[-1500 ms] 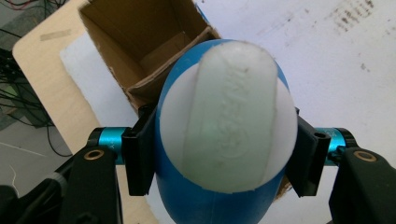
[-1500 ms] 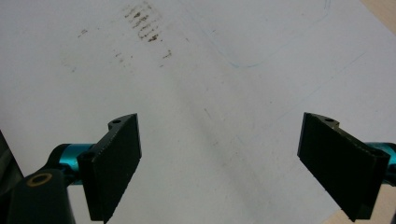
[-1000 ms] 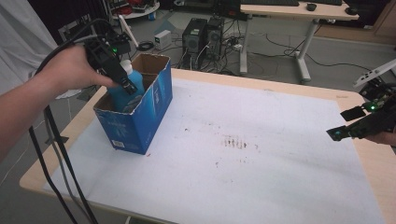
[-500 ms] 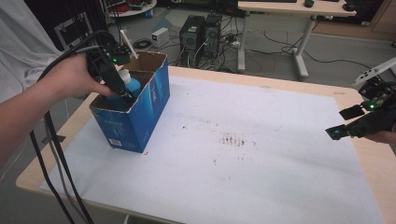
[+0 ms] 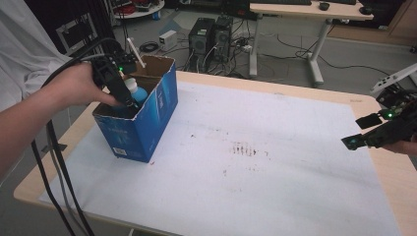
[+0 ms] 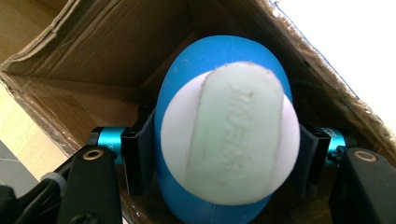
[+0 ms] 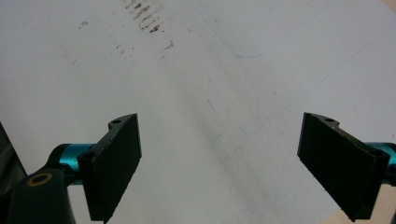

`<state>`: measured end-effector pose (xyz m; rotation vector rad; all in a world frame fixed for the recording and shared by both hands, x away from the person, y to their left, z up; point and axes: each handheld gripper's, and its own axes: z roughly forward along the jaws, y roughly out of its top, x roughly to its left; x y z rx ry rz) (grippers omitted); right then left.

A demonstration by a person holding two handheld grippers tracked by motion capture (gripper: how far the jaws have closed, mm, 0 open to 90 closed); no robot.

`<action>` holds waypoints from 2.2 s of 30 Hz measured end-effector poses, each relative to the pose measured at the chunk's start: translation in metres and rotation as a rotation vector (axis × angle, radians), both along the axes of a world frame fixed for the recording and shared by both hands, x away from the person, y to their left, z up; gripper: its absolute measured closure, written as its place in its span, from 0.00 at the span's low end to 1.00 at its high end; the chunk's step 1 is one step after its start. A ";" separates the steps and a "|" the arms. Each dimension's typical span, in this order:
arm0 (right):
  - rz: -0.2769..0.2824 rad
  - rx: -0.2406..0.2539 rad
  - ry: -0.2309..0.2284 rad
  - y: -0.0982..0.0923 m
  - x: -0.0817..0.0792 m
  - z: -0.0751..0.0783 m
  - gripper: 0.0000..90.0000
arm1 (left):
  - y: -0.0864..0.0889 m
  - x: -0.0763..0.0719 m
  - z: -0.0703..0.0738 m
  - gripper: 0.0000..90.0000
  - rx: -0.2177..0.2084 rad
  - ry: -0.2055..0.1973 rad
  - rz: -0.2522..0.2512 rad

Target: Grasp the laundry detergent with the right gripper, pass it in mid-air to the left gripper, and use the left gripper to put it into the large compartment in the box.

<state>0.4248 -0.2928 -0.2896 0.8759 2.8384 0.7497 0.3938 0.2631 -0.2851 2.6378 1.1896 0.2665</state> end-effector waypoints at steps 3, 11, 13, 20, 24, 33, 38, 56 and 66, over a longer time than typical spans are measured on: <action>0.000 0.000 0.001 0.000 0.000 0.000 0.14 | 0.001 0.001 0.000 0.41 -0.001 0.007 0.006; -0.004 0.001 -0.002 -0.001 -0.002 0.000 0.14 | 0.000 0.001 0.000 0.40 -0.007 0.009 0.010; -0.008 0.002 0.000 -0.002 -0.002 0.000 0.14 | 0.000 0.002 0.002 0.40 -0.006 0.012 0.014; -0.003 0.005 -0.004 -0.002 -0.002 -0.002 0.14 | 0.002 0.001 0.002 0.40 -0.005 0.009 0.018; -0.002 0.002 0.003 -0.001 -0.003 -0.003 0.14 | 0.001 0.001 0.002 0.40 -0.001 0.009 0.017; -0.005 0.010 0.001 -0.003 -0.004 -0.005 0.14 | -0.001 0.001 0.001 0.35 0.023 0.015 0.006; -0.020 0.022 0.016 -0.004 -0.005 -0.006 0.14 | -0.003 0.001 0.004 0.28 0.046 0.009 0.001; -0.042 0.084 0.044 -0.002 -0.010 -0.007 0.14 | -0.025 -0.014 0.064 0.24 0.076 -0.092 -0.047; 0.009 0.051 0.050 0.018 -0.019 -0.007 0.14 | -0.085 -0.017 0.075 0.24 0.056 -0.092 -0.240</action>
